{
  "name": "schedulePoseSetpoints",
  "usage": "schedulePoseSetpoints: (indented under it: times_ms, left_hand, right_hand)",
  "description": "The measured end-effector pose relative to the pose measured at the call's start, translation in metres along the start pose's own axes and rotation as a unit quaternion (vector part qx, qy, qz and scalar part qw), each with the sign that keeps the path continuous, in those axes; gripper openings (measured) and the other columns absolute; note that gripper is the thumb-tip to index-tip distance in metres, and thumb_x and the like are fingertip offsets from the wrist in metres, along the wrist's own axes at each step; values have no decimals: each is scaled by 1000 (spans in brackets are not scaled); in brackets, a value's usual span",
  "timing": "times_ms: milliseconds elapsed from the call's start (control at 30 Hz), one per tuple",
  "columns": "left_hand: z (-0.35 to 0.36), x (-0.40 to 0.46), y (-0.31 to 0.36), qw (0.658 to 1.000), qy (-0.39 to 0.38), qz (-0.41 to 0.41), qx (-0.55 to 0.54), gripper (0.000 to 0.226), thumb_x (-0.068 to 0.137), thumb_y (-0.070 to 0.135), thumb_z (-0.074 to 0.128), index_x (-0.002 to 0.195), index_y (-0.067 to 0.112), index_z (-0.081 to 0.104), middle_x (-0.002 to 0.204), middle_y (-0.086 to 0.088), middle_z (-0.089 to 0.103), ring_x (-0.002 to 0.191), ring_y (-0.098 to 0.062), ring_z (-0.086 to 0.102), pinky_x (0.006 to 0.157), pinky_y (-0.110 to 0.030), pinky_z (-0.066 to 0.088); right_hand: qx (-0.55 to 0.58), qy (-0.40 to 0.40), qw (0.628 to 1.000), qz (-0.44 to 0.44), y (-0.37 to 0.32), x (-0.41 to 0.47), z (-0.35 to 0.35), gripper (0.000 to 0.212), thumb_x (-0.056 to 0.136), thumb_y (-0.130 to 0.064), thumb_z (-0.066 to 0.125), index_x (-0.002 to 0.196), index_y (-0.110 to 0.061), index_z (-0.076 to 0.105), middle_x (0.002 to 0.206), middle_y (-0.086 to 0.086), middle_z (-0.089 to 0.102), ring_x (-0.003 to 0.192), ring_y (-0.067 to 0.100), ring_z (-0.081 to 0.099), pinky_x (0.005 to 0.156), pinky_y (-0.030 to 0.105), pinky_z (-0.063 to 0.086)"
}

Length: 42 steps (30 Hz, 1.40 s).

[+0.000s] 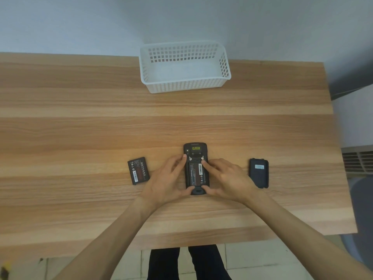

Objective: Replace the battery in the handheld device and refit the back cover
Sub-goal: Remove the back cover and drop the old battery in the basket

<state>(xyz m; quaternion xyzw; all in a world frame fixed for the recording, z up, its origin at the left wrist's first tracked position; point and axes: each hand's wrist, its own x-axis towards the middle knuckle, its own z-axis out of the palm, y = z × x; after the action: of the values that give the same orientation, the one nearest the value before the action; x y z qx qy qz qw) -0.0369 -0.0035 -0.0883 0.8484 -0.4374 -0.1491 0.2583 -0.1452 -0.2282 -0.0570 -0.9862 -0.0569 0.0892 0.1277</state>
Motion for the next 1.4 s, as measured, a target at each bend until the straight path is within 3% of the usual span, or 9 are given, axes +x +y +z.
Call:
schedulePoseSetpoints:
  times_ms: [233, 333, 533, 667, 800, 1000, 1200, 1300, 1400]
  left_hand:
    - [-3, 3, 4, 998, 30, -18, -45, 87, 76, 59, 68, 140, 1, 58, 132, -19, 65, 119, -30, 67, 94, -40, 60]
    - [-7, 6, 10, 995, 49, -49, -72, 76, 80, 57, 64, 132, 2, 65, 129, -16, 69, 117, -28, 68, 97, -39, 59]
    - [-15, 12, 18, 985, 37, -120, -118, 71, 87, 64, 54, 130, 10, 69, 131, -3, 68, 119, -18, 66, 101, -36, 56]
    - [-18, 12, 13, 974, 18, -144, -172, 76, 92, 74, 42, 133, 15, 67, 134, 3, 66, 124, -12, 62, 104, -40, 53]
    - [-18, 10, 12, 973, 27, -135, -186, 60, 102, 59, 39, 133, 15, 66, 134, 3, 65, 123, -12, 62, 101, -39, 54]
    - [-18, 8, 10, 971, 22, -133, -199, 47, 105, 46, 43, 134, 16, 65, 133, 4, 64, 115, -11, 64, 97, -36, 57]
    - [-18, 10, -1, 964, -2, -140, -225, 46, 106, 45, 45, 139, 17, 61, 133, 4, 65, 115, -10, 64, 93, -37, 59]
    - [-17, 11, -1, 963, 12, -142, -229, 45, 106, 43, 46, 138, 16, 61, 132, 3, 66, 111, -11, 65, 90, -37, 60]
    - [-15, 10, -1, 962, 19, -142, -232, 44, 106, 41, 47, 137, 14, 61, 129, 1, 67, 108, -13, 66, 88, -37, 61]
  right_hand:
    - [27, 1, 1000, 1, 0, 10, -11, 74, 80, -59, 55, 130, -5, 65, 105, 10, 75, 90, 27, 72, 67, 41, 62]
    - [39, 41, 998, 6, -4, 11, -19, 61, 84, -53, 51, 124, -11, 70, 95, 7, 75, 79, 26, 71, 55, 40, 58]
    - [-16, 76, 996, -53, -4, 7, -26, 41, 88, -41, 73, 120, -15, 72, 95, -2, 71, 87, 15, 62, 45, 27, 47]
    - [112, 72, 991, 12, -1, 28, -53, 24, 94, -32, 67, 112, -17, 73, 92, -4, 74, 77, 15, 66, 56, 35, 57]
    - [214, 120, 965, 93, 10, 74, -107, 17, 96, -32, 65, 104, -23, 76, 74, -8, 73, 65, 11, 67, 64, 39, 58]
    - [94, 194, 970, 113, 37, 171, -165, 22, 97, -34, 60, 104, -22, 77, 76, 3, 74, 72, 24, 68, 68, 41, 57]
    - [-46, 93, 990, 96, 56, 245, -170, 28, 100, -39, 53, 99, -22, 75, 79, 7, 71, 80, 34, 67, 66, 35, 46]
    - [-90, 54, 990, 99, 59, 270, -156, 37, 102, -45, 49, 84, -22, 71, 71, 5, 60, 76, 34, 66, 66, 36, 48]
    - [-148, 13, 985, 89, 63, 285, -142, 37, 101, -42, 49, 94, -19, 75, 88, 15, 68, 85, 37, 66, 66, 35, 42]
